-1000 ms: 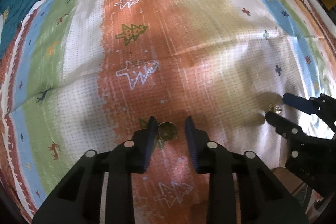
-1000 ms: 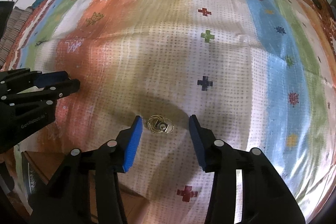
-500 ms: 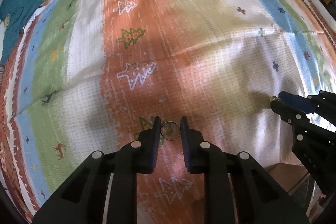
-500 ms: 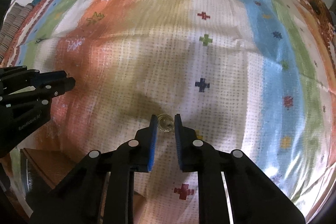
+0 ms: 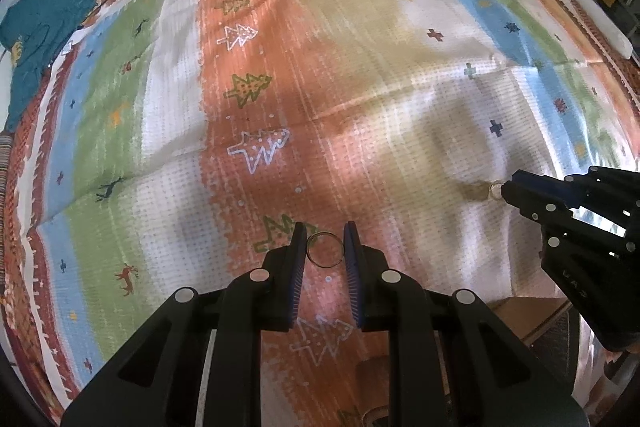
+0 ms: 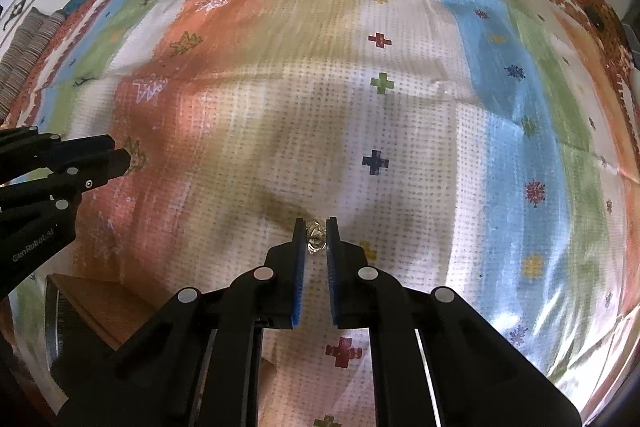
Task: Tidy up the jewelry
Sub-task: 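Carry both held rings over the silver tin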
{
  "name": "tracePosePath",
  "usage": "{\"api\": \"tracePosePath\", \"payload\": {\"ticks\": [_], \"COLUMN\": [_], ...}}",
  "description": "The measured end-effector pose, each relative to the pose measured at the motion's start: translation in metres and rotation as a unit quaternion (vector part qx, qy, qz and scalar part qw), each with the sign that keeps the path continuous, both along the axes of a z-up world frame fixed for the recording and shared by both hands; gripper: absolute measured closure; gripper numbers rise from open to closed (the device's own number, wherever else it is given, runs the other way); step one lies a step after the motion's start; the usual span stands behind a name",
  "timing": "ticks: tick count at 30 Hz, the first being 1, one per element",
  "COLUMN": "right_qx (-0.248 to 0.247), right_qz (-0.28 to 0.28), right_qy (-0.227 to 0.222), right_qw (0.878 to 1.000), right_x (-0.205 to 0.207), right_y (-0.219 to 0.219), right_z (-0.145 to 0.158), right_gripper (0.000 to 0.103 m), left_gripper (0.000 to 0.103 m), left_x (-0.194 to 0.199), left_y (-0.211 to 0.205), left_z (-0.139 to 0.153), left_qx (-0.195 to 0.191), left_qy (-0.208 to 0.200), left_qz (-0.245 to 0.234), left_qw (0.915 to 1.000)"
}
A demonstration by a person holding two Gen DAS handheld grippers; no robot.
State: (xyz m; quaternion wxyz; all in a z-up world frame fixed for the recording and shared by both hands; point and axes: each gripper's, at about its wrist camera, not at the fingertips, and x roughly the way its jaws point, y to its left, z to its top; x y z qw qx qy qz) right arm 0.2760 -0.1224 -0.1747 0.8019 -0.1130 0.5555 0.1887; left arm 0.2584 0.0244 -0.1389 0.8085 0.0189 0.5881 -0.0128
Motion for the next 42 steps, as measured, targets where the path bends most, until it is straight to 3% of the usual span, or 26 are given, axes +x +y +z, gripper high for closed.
{"api": "tracePosePath", "payload": {"ticks": [16,29,42], "right_qx": [0.030,0.028,0.046], "right_qz": [-0.003,-0.007,0.025], "right_qy": [-0.033,-0.050,-0.076], "right_qw": [0.999,0.998,0.996], "right_x": [-0.023,-0.038,-0.070], "right_y": [-0.012,-0.022,-0.020], "right_z": [0.041,0.052,0.082], "right_gripper": [0.092,0.092,0.092], "left_gripper": [0.085,0.085,0.085], "left_x": [-0.029,-0.052,-0.085], "left_y": [-0.008,-0.013,-0.018], "left_z": [0.036,0.060,0.088], "left_qx": [-0.010,-0.026,-0.038], "left_qy": [-0.038,-0.063,-0.096], "left_qz": [-0.005,-0.010,-0.020], "left_qw": [0.9992,0.9976,0.9945]}}
